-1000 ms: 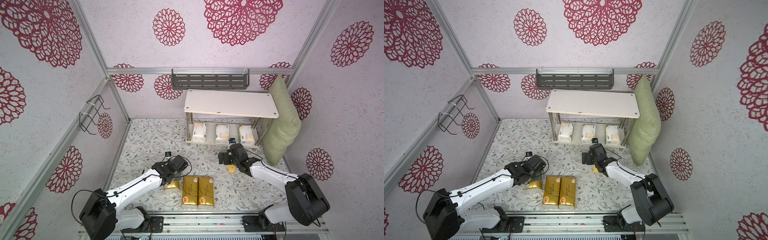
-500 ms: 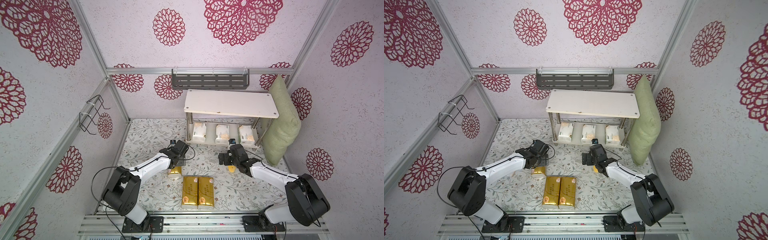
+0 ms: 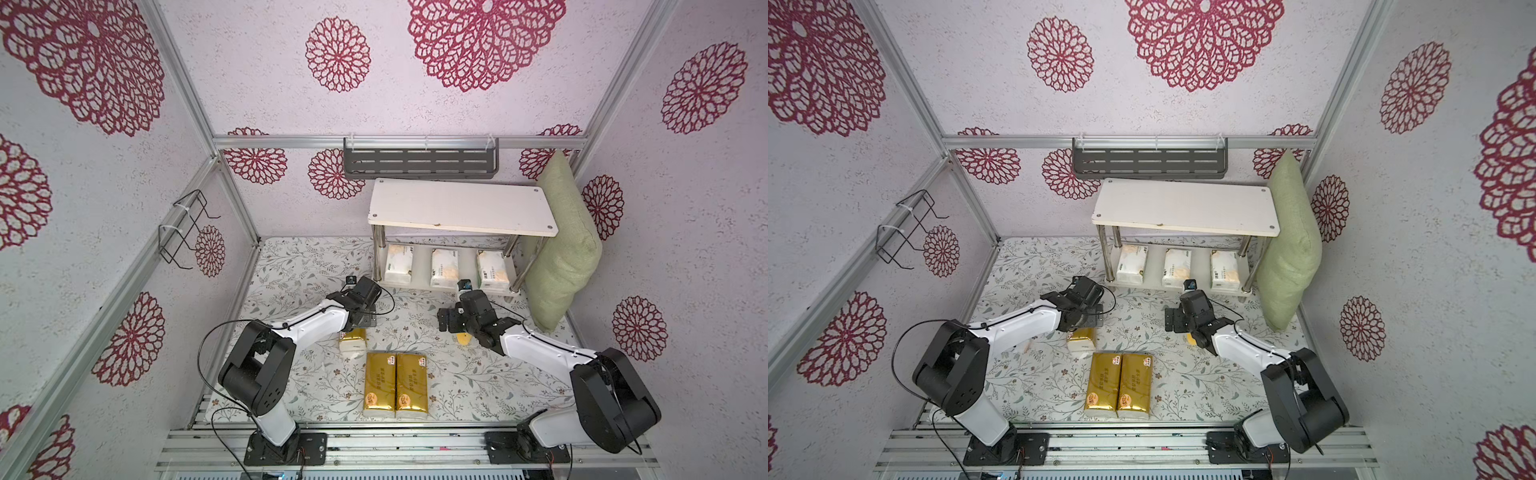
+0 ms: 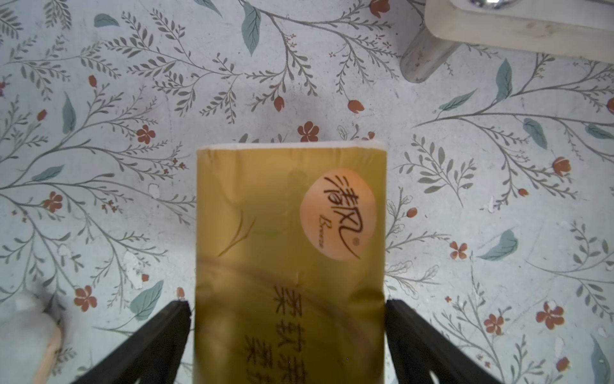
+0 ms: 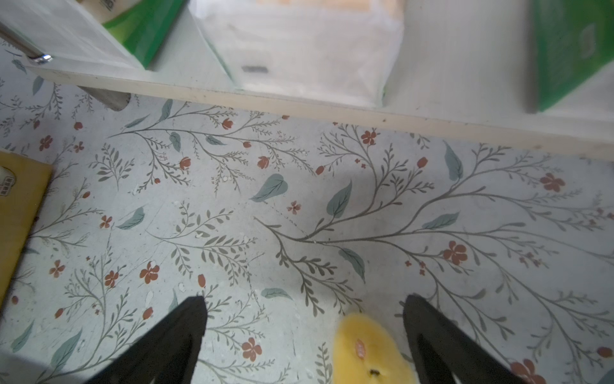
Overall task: Place the tissue boxes on the shelf by color
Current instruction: Move the box of tissues to the center of the board.
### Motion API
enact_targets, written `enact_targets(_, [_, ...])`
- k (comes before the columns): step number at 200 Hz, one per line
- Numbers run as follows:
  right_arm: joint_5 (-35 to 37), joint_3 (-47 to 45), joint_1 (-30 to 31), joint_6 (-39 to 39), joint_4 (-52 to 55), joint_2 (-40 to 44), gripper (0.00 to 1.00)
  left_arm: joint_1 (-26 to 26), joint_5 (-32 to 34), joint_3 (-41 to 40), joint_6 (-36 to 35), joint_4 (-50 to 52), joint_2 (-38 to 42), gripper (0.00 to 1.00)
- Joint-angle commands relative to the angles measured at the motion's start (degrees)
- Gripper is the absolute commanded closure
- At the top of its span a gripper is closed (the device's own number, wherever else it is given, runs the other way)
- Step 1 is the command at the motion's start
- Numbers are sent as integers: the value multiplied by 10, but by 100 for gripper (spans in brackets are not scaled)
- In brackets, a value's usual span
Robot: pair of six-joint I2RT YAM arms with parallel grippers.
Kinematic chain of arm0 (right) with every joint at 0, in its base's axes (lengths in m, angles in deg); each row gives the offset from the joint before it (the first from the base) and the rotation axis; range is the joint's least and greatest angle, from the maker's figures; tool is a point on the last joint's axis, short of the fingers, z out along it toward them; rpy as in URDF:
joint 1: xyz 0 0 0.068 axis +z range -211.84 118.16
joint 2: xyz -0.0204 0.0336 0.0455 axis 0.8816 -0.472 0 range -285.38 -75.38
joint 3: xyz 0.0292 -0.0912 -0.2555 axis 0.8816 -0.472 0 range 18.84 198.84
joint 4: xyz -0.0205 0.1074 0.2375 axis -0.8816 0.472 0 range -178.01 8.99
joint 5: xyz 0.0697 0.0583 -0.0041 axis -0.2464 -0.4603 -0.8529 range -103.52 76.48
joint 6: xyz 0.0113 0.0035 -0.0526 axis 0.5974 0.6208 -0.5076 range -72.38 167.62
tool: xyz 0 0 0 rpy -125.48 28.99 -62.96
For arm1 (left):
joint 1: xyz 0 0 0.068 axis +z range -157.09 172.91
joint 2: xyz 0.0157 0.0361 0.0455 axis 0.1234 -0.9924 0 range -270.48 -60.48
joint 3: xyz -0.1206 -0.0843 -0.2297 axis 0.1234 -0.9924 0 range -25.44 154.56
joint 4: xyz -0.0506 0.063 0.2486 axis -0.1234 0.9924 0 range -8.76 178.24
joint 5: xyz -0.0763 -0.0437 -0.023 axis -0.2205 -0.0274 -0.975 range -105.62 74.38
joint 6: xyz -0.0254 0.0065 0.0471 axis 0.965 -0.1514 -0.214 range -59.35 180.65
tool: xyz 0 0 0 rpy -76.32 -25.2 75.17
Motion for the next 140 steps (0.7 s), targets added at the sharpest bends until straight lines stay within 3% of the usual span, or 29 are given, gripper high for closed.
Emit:
enact_targets(1, [-1, -3, -2, -7, -12, 22, 1, 1, 30, 13, 0, 2, 4, 2])
enact_targets(55, [-3, 0, -3, -7, -13, 17, 1, -38, 71, -10, 17, 2, 44, 3])
enact_targets(140, [-1, 2, -3, -7, -7, 20, 1, -93, 121, -119, 49, -74, 119, 3])
